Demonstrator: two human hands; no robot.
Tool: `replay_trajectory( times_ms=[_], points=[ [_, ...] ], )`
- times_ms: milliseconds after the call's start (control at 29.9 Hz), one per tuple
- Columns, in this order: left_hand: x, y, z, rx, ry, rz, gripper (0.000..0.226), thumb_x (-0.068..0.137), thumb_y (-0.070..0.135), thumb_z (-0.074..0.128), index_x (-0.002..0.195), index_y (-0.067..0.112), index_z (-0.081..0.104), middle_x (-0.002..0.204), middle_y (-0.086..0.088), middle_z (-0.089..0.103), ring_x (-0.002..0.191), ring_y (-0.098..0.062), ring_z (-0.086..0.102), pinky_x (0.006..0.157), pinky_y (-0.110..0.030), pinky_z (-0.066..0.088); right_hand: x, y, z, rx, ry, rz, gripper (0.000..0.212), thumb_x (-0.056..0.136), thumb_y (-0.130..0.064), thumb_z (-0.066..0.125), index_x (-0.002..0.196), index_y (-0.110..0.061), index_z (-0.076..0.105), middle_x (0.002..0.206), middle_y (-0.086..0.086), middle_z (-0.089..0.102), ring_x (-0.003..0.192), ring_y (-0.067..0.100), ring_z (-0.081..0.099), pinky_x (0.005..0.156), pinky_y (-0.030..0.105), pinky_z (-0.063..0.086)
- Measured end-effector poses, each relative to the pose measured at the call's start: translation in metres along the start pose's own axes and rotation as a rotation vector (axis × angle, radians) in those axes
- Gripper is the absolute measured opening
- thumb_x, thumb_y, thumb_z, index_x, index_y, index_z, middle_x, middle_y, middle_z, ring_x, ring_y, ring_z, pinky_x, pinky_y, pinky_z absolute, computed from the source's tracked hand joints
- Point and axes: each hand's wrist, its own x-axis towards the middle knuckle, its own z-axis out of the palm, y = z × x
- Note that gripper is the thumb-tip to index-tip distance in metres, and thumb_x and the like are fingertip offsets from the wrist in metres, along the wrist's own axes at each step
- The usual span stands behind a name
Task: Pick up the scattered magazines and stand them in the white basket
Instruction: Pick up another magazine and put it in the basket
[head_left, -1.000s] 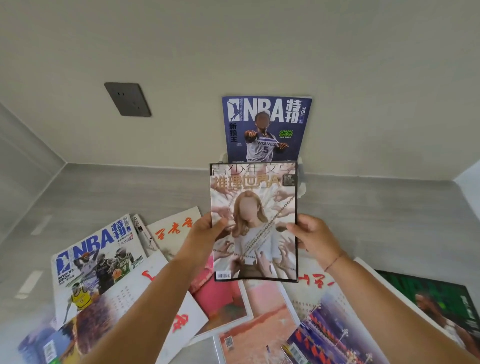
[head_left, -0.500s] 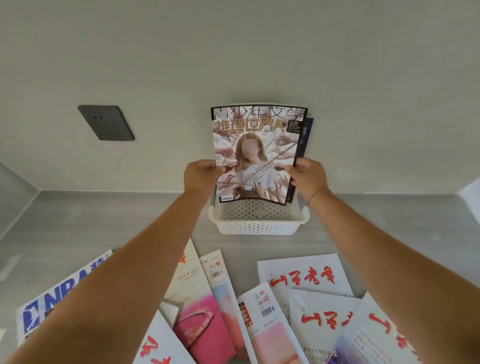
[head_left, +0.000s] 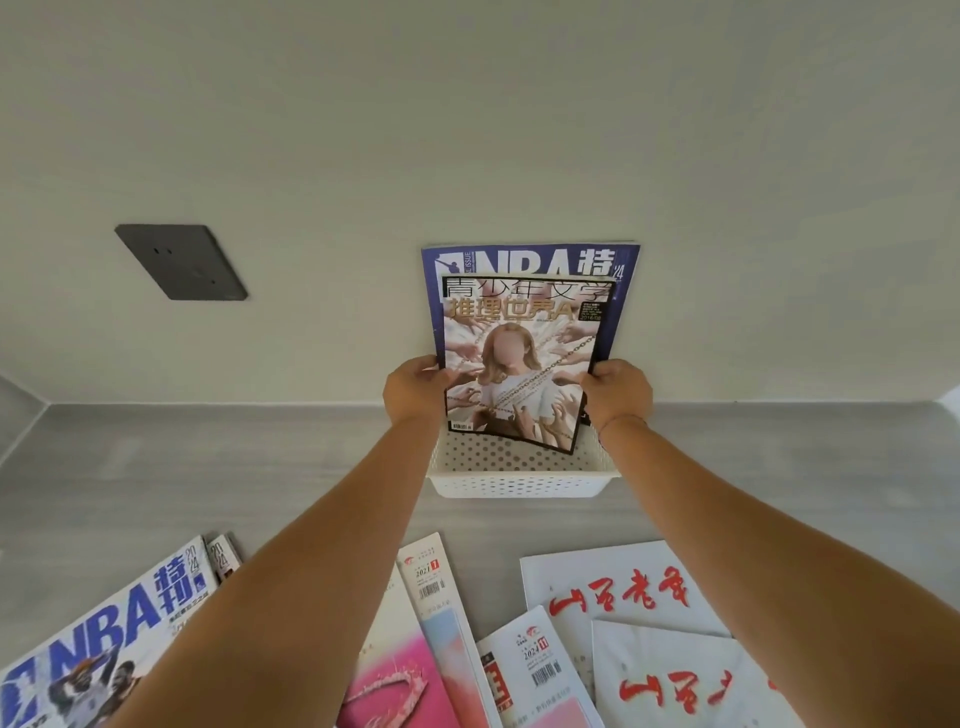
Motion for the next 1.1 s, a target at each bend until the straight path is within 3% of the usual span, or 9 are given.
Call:
replay_trajectory(
  times_ms=[100,200,334,501,635,768,869,969,1102],
  points=[
    [0.002,0.000,0.003,-0.018,0.020,0.017,0.022,0.080,0.011,0.065,0.099,0.016,0.074,0.085,-0.001,0.073,0.069,-0.016,0.063,0.066,-0.020,0.047,0.002,-0.004,0.003,0.027,0.027,0.011,0.020,0.084,-0.014,0.058,0.101,-0.011,0.069,0.104,0.010,0.071,0.097,0.030,0.065,0.082,0.032,0.052],
    [0.004,-0.002,0.001,-0.012,0.060,0.017,0.016,0.082,0.010,0.064,0.093,0.013,0.075,0.078,-0.002,0.069,0.067,-0.019,0.061,0.065,-0.022,0.045,0.004,-0.010,0.004,0.063,0.014,-0.034,0.023,0.084,-0.013,0.054,0.101,-0.012,0.070,0.102,0.012,0.072,0.095,0.031,0.066,0.087,0.038,0.053],
    [0.006,-0.003,0.000,0.142,0.057,0.096,0.024,0.079,0.005,0.057,0.057,0.016,0.060,0.050,-0.002,0.047,0.050,-0.017,0.036,0.048,-0.020,0.028,0.002,-0.013,0.004,0.096,0.023,-0.081,0.024,0.086,-0.011,0.055,0.105,-0.009,0.069,0.106,0.011,0.071,0.101,0.026,0.063,0.087,0.027,0.045],
    [0.008,0.000,-0.003,0.220,0.022,0.111,0.022,0.077,0.008,0.060,0.056,0.013,0.056,0.057,-0.009,0.044,0.058,-0.021,0.034,0.053,-0.025,0.028,-0.005,-0.006,0.009,0.011,-0.018,-0.126,0.020,0.087,-0.011,0.053,0.094,0.003,0.066,0.097,0.020,0.070,0.095,0.034,0.062,0.083,0.037,0.050],
    [0.006,0.000,-0.005,0.185,0.004,0.073,0.032,0.078,0.012,0.064,0.055,0.026,0.047,0.064,-0.004,0.049,0.065,-0.021,0.043,0.061,-0.026,0.039,-0.008,-0.005,0.006,0.005,-0.044,-0.123,0.022,0.087,-0.014,0.054,0.102,0.000,0.064,0.105,0.018,0.069,0.102,0.033,0.061,0.091,0.040,0.049],
    [-0.007,-0.005,-0.019,0.206,0.001,0.103,0.007,0.081,0.027,0.068,0.084,0.022,0.066,0.088,-0.006,0.062,0.086,-0.025,0.059,0.078,-0.029,0.045,-0.017,-0.006,0.000,0.019,-0.047,-0.121,0.038,0.088,-0.017,0.056,0.124,-0.006,0.053,0.125,0.013,0.059,0.114,0.028,0.055,0.095,0.032,0.042],
    [-0.022,-0.019,-0.042,0.240,0.037,0.073,0.041,0.083,0.029,0.065,0.120,0.010,0.062,0.121,-0.007,0.066,0.112,-0.024,0.060,0.094,-0.030,0.043,-0.040,-0.003,-0.005,0.031,-0.009,-0.194,0.042,0.086,-0.016,0.059,0.127,-0.011,0.050,0.131,0.011,0.049,0.116,0.027,0.052,0.099,0.035,0.042],
    [-0.046,-0.041,-0.071,0.247,0.066,0.052,0.042,0.086,0.028,0.063,0.123,0.009,0.060,0.123,-0.009,0.065,0.113,-0.024,0.060,0.095,-0.030,0.042,-0.079,0.003,-0.005,-0.012,0.027,-0.317,0.030,0.084,-0.014,0.060,0.115,-0.012,0.057,0.122,0.011,0.050,0.110,0.028,0.053,0.095,0.038,0.047],
    [-0.083,-0.077,-0.113,0.211,0.116,-0.021,0.040,0.086,0.028,0.063,0.122,0.010,0.060,0.124,-0.009,0.064,0.105,-0.024,0.063,0.093,-0.034,0.048,-0.135,0.016,0.003,-0.027,-0.125,-0.417,0.025,0.084,-0.011,0.062,0.108,-0.008,0.058,0.116,0.012,0.053,0.106,0.025,0.052,0.089,0.032,0.045]
  ],
)
